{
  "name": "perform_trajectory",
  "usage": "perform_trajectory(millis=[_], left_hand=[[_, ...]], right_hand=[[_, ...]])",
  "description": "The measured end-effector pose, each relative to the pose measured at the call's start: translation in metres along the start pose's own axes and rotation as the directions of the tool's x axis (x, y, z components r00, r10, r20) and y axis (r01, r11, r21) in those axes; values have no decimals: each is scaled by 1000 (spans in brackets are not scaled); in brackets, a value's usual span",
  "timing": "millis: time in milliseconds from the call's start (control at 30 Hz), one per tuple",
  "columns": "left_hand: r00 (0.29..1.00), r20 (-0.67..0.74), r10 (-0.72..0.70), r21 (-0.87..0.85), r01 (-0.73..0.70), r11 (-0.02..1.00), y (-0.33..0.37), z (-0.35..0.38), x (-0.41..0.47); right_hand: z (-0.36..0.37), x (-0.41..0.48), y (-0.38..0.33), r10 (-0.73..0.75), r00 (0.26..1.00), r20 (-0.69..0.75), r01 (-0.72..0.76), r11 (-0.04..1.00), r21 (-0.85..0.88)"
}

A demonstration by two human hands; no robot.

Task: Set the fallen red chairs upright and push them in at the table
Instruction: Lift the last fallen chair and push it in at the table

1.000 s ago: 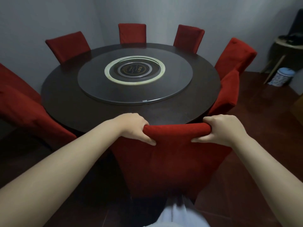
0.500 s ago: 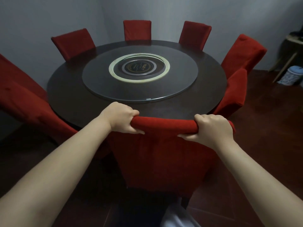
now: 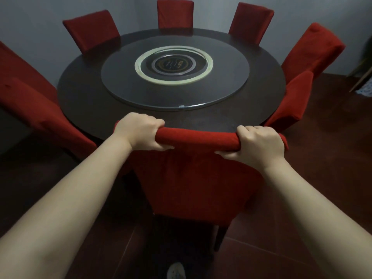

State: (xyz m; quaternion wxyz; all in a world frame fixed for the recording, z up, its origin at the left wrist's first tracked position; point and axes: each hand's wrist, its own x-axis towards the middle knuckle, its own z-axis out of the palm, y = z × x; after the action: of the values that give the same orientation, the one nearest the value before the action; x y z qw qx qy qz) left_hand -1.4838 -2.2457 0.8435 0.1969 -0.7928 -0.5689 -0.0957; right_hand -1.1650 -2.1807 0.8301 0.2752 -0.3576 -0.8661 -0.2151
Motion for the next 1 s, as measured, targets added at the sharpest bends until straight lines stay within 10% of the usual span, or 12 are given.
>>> perform_trajectory(millis=[1000], left_hand=[[956, 140, 256, -119, -241, 963, -77, 26, -110]], right_hand=[[-11, -47, -194, 212, 972, 105, -186, 959, -215]])
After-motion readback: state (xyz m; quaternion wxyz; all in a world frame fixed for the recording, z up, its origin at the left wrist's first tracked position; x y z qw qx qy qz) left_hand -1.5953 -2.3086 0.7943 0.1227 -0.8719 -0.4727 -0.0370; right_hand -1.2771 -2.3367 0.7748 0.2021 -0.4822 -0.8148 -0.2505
